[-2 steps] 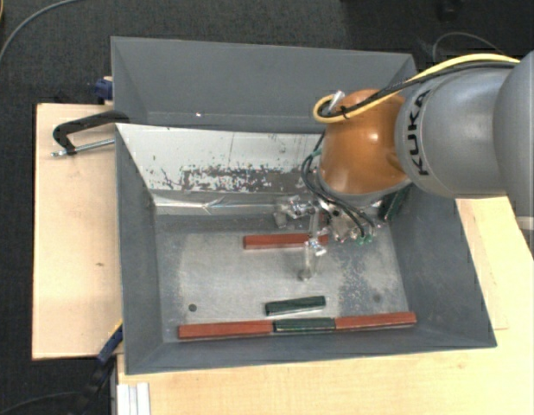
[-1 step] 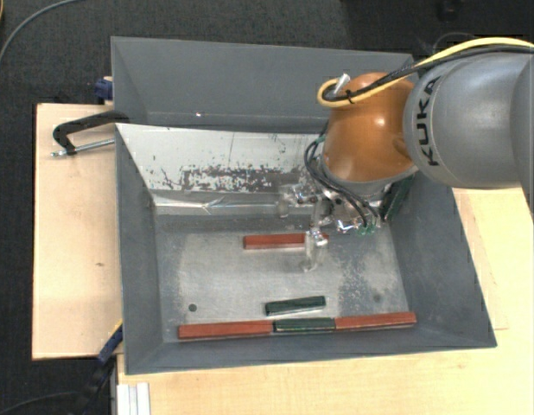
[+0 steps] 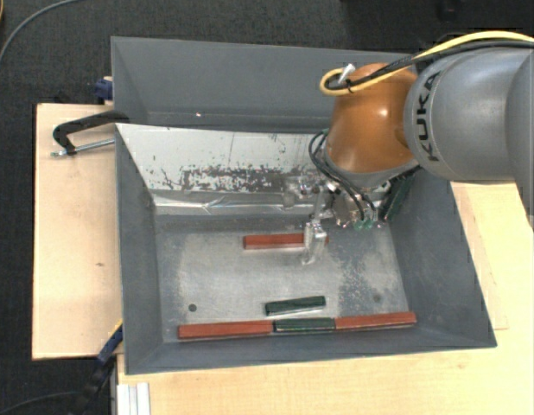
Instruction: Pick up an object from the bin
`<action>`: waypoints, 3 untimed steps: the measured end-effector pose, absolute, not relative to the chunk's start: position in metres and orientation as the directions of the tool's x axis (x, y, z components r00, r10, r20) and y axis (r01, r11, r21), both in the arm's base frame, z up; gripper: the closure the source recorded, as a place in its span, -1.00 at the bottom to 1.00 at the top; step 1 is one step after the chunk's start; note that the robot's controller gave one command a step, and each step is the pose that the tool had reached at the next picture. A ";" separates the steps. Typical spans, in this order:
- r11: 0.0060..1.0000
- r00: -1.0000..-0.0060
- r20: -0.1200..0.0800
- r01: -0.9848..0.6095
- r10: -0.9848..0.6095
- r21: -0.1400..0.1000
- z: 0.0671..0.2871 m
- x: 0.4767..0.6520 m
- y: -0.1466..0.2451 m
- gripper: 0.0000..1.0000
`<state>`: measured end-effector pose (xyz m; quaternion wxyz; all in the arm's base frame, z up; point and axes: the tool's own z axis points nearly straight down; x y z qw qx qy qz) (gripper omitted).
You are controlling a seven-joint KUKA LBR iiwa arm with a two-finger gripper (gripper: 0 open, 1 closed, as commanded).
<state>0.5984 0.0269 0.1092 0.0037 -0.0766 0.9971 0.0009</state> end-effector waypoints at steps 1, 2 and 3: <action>0.998 -0.998 0.003 -0.060 -0.060 0.002 0.069 0.592 0.018 -1.00; 0.998 -0.998 -0.001 -0.059 -0.059 0.002 0.070 0.592 0.019 -1.00; 0.998 -0.998 -0.001 -0.059 -0.059 0.002 0.070 0.592 0.019 1.00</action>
Offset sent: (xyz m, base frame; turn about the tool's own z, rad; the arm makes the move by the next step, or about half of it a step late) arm -0.0068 -0.0091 -0.0392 0.0932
